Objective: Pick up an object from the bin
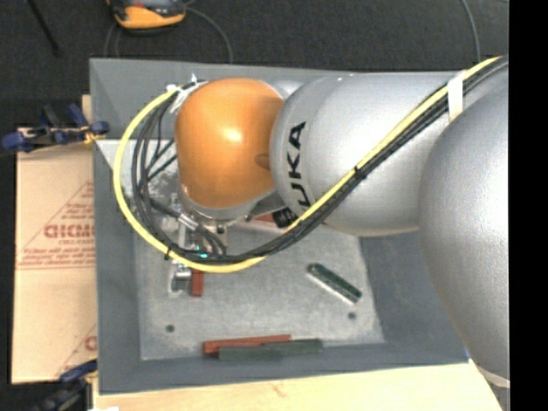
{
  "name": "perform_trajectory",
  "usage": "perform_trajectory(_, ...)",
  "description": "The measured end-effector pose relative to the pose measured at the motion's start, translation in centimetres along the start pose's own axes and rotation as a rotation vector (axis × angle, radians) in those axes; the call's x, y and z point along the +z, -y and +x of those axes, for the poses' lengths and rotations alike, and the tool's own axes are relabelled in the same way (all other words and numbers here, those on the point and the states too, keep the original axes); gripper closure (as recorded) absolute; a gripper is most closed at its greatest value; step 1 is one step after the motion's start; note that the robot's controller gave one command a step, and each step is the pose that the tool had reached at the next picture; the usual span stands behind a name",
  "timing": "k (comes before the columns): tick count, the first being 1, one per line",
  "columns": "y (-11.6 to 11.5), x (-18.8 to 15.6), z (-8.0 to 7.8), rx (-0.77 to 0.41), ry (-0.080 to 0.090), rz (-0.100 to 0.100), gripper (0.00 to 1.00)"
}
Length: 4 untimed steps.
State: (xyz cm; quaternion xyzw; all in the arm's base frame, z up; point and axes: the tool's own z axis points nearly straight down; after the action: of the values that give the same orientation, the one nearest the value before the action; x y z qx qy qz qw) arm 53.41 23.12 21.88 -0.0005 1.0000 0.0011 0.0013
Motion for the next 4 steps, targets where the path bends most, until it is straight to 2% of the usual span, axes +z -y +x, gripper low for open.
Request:
perform_trajectory(1, 1.9, 2.4, -2.4, -0.092, 0.007, -0.003, 0.0)
perform_trajectory(2, 5.8, 8.7, -3.0, -0.31, 0.005, 0.002, 0.0)
perform_trajectory(3, 6.9, 12.5, -5.3, -0.388, 0.0, 0.001, 0.0)
perform_trajectory(4, 8.8, 13.8, -7.1, -0.64, -0.001, -0.007, 1.0)
